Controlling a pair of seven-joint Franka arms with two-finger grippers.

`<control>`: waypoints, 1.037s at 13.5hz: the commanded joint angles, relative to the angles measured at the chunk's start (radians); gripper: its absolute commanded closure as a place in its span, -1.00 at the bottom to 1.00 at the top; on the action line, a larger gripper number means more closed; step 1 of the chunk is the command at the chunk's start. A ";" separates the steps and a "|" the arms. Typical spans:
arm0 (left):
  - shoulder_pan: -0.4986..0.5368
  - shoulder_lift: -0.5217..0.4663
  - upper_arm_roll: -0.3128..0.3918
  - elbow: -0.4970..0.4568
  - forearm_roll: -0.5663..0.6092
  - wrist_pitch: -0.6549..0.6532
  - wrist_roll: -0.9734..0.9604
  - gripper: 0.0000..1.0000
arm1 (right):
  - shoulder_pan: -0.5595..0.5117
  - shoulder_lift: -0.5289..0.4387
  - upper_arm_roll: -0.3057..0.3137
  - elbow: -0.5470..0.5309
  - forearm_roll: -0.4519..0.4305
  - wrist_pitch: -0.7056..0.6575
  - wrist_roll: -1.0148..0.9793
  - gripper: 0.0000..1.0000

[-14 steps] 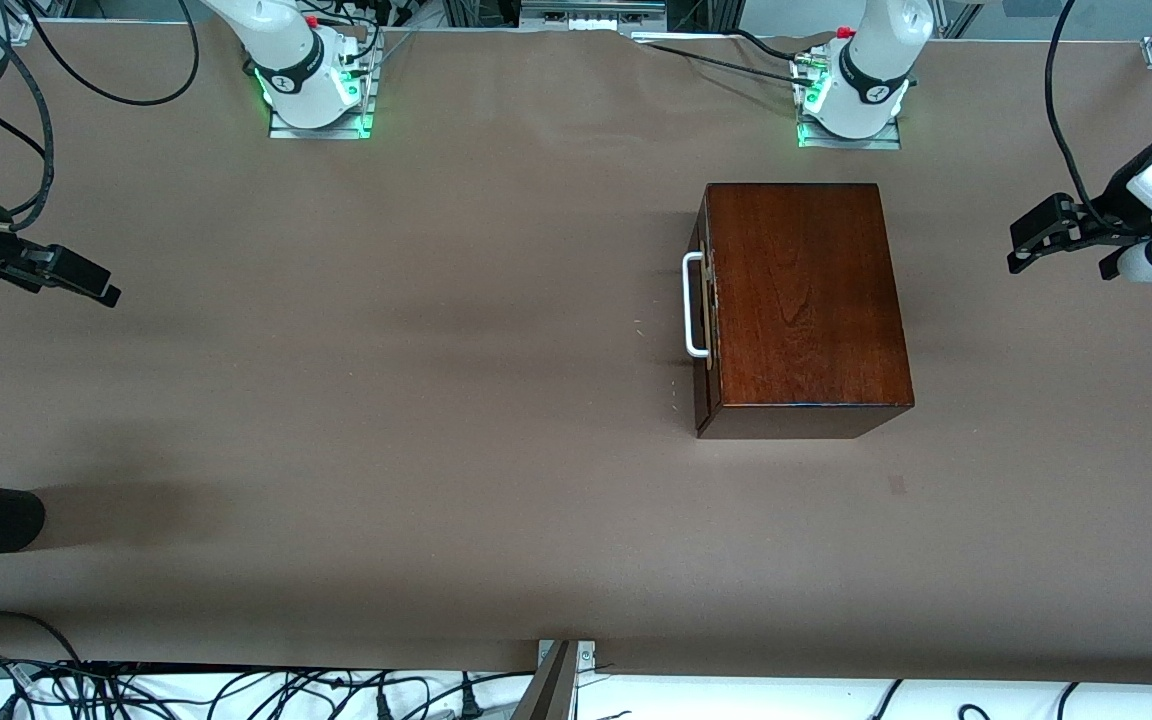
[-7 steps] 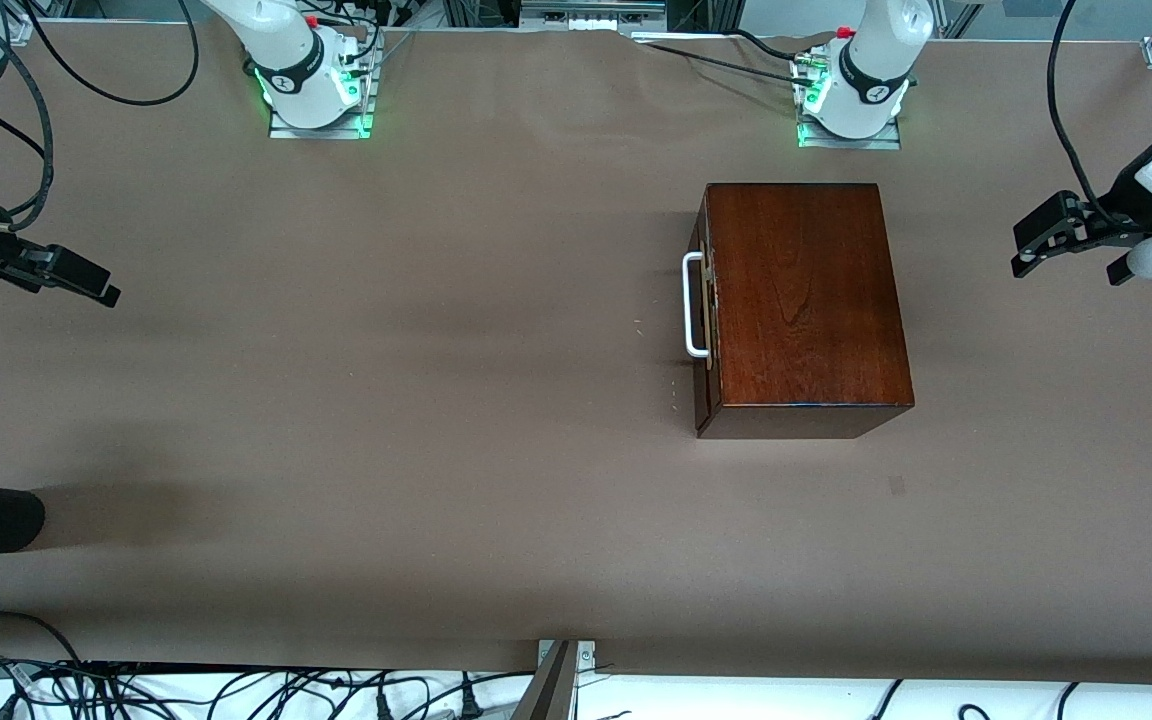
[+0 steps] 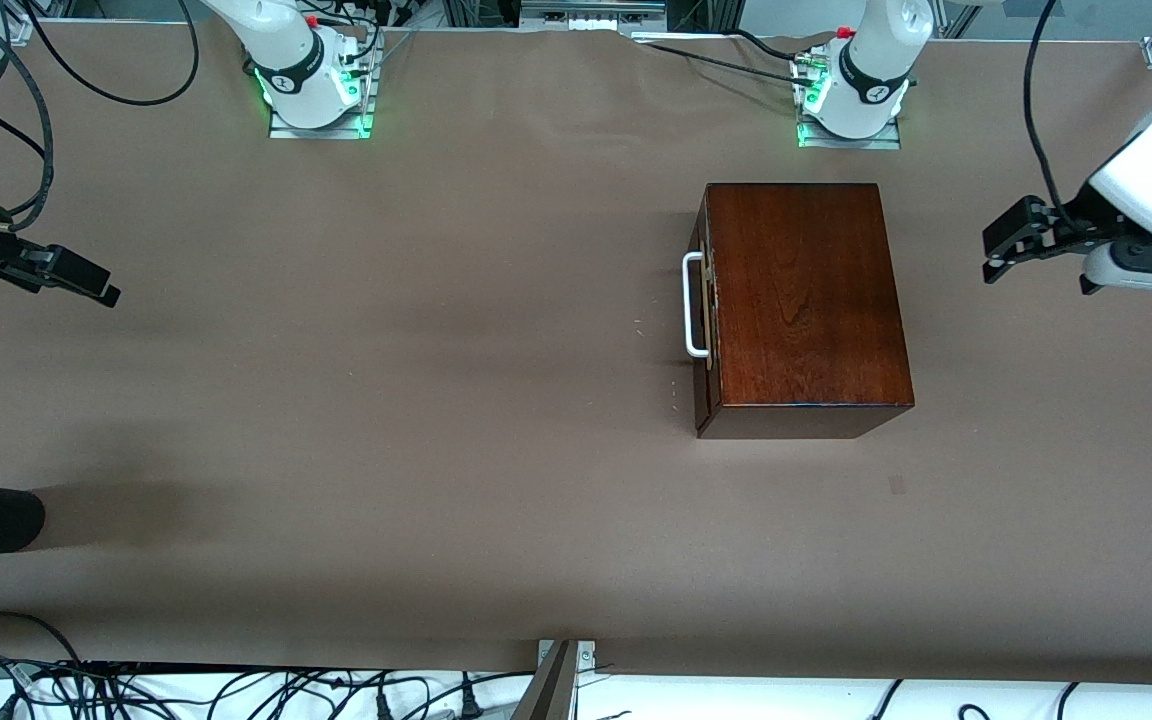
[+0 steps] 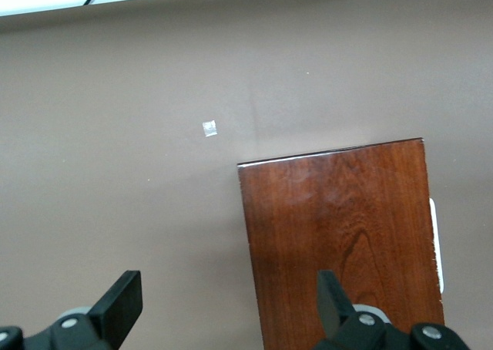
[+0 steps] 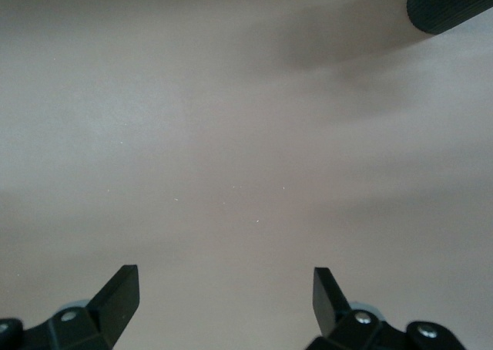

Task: Open drawer, take yellow block, close drawer
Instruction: 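Move the left gripper over the box toward the white drawer handle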

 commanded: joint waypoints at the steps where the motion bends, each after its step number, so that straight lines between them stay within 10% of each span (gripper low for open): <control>1: -0.028 0.029 0.007 0.055 -0.029 -0.034 -0.039 -1.00 | -0.003 0.003 0.002 0.015 -0.010 -0.011 -0.006 -1.00; 14: -0.276 0.161 0.007 0.190 -0.054 -0.070 -0.370 -1.00 | -0.002 0.003 0.003 0.015 -0.010 -0.007 -0.006 -1.00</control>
